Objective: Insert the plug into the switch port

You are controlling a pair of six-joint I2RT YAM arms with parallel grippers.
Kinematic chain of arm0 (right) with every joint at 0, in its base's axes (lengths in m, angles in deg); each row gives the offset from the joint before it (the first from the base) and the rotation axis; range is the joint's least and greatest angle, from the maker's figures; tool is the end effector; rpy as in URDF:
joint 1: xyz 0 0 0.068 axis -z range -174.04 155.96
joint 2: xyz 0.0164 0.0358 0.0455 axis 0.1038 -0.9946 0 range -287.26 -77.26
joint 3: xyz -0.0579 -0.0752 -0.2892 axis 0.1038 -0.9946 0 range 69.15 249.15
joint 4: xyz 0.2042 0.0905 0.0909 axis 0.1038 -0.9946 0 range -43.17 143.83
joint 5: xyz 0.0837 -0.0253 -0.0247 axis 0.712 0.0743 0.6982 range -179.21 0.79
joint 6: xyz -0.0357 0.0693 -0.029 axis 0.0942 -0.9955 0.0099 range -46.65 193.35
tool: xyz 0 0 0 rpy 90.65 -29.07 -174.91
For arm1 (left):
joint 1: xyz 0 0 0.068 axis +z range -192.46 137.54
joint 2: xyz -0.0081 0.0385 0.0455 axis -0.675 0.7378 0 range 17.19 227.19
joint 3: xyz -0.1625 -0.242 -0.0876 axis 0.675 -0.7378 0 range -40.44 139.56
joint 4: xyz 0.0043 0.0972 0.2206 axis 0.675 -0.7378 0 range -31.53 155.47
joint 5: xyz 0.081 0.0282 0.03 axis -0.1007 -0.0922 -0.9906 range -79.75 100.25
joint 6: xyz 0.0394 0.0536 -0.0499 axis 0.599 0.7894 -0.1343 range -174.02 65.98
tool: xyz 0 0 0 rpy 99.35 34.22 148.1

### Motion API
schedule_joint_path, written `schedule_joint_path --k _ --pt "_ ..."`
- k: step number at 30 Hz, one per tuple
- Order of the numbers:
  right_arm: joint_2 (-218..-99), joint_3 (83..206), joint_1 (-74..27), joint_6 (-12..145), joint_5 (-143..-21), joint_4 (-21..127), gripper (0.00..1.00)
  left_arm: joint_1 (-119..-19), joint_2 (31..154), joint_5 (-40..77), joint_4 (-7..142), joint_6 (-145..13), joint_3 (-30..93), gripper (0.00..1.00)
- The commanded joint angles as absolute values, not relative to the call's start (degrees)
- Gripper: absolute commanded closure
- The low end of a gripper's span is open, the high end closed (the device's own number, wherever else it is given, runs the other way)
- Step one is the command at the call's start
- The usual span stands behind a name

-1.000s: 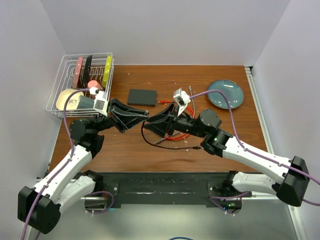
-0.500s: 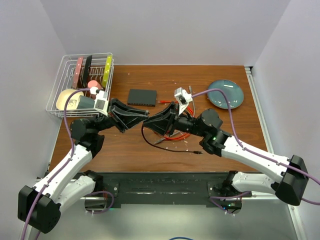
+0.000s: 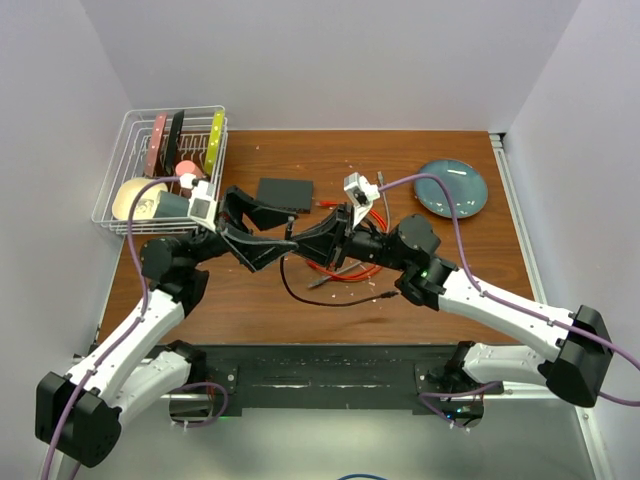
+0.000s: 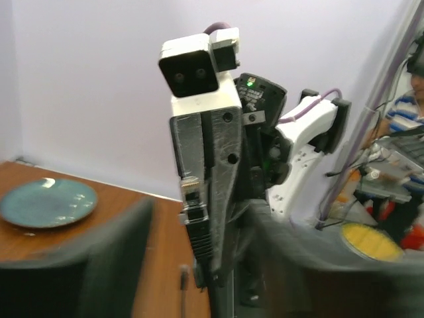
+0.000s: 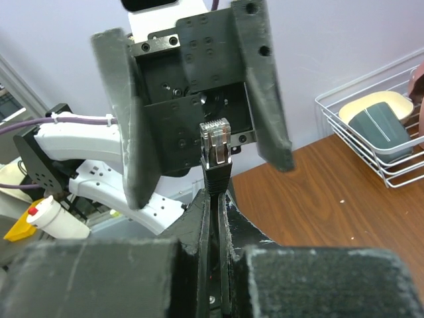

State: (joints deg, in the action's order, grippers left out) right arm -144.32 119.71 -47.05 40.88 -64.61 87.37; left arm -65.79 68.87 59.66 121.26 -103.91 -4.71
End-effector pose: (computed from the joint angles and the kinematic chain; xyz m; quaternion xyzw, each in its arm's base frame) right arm 0.1379 0.2334 0.4217 -0.2720 0.5411 0.6262 0.4910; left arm 0.1254 -0.1142 0.4201 0.2799 0.4617 -0.6330 0.5548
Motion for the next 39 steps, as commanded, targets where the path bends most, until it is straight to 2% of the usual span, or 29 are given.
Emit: schedule_joint_path --k 1,5,8,12,17,23,27,30,33,39 --pt "-143.00 122.49 -47.30 42.15 -68.81 84.16 1.00 -65.92 64.41 51.45 112.53 -99.56 -2.65 0.16" --pt "-141.60 123.28 -47.30 44.34 -73.99 75.66 1.00 -65.92 56.05 29.36 91.29 -93.68 -2.12 0.01" --pt "-140.98 124.69 -47.30 46.80 -79.26 68.63 1.00 -65.84 51.40 16.70 80.91 -89.72 -0.37 0.00" --pt "-141.59 126.71 -47.30 50.05 -88.92 59.82 1.00 -65.84 52.69 11.49 72.61 -85.14 3.76 0.00" --pt "-146.68 132.15 -47.30 51.90 -104.90 45.96 1.00 -65.84 61.82 10.43 62.93 -82.24 8.86 0.00" --pt "-157.84 137.52 -47.21 52.87 -112.14 38.82 1.00 -65.84 75.00 6.12 56.16 -82.14 14.66 0.00" --pt "-165.22 140.95 -44.33 52.09 -110.49 37.83 1.00 -65.84 82.74 6.04 56.77 -81.27 15.72 0.00" --pt "-167.51 140.25 -38.81 50.51 -102.77 42.74 1.00 -65.66 89.24 5.86 58.87 -79.77 17.13 0.00" --pt "-169.80 139.29 -32.74 48.66 -94.23 47.66 1.00 -64.52 96.89 8.57 61.33 -78.11 19.85 0.00" --pt "-176.47 144.38 -29.72 48.92 -89.39 48.29 1.00 -58.99 114.88 15.61 66.88 -76.43 28.54 0.00"
